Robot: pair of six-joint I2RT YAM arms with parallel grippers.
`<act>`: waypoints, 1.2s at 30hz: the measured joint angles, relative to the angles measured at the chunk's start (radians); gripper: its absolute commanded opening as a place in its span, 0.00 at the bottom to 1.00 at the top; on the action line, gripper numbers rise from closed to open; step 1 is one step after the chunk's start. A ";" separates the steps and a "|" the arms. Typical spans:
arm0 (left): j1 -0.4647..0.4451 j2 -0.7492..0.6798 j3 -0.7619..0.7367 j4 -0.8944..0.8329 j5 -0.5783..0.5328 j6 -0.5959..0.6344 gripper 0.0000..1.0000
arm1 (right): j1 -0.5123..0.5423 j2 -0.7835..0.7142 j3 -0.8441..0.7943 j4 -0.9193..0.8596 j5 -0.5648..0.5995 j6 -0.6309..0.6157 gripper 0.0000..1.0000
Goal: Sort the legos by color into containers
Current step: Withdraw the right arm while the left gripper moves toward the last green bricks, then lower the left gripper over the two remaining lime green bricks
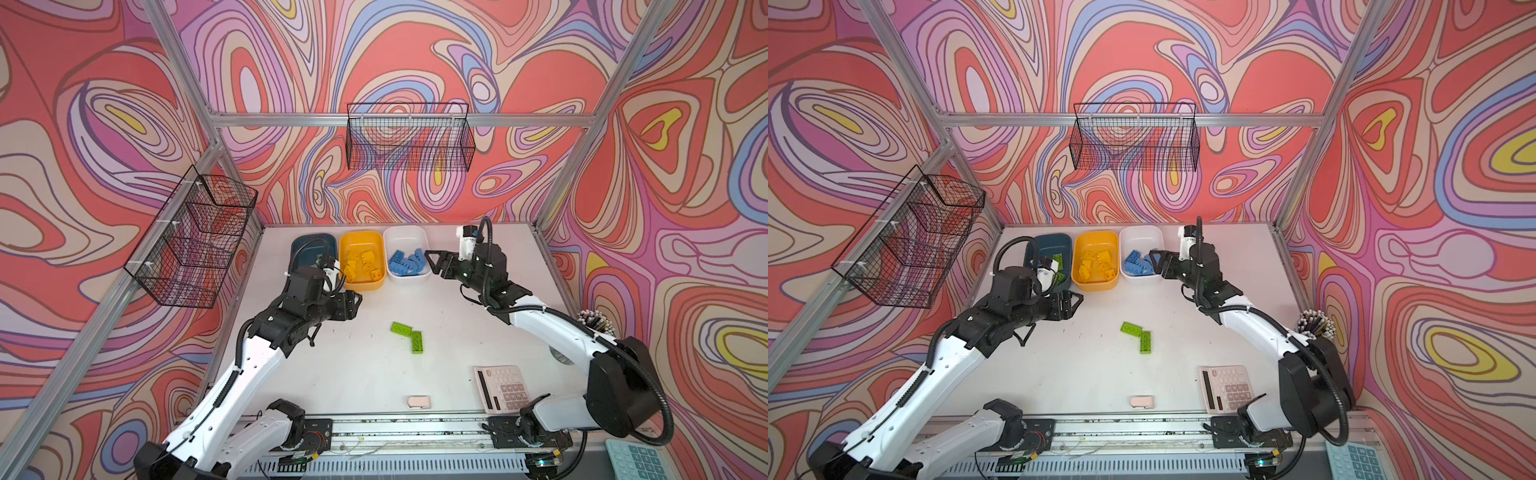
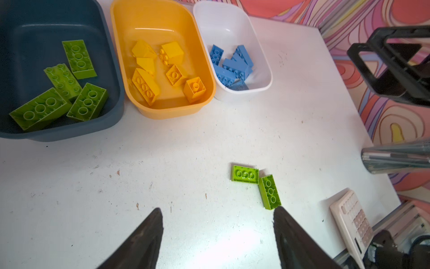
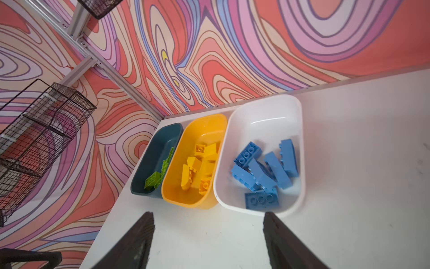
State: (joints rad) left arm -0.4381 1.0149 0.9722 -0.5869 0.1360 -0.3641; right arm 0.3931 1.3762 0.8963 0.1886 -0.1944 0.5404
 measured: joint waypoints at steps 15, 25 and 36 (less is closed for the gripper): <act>-0.271 0.350 0.058 -0.090 -0.163 -0.041 0.74 | -0.154 -0.197 -0.343 0.051 -0.073 0.112 0.79; -0.367 0.599 0.117 -0.095 -0.204 -0.085 0.68 | -0.157 -0.202 -0.374 0.055 -0.040 0.095 0.79; -0.379 0.690 0.152 -0.087 -0.159 -0.082 0.70 | -0.157 -0.191 -0.383 0.097 -0.042 0.103 0.79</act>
State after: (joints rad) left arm -0.8169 1.7050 1.1240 -0.6739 -0.0235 -0.4458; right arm 0.2359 1.1851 0.5137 0.2852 -0.2367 0.6430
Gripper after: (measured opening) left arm 0.697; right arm 0.795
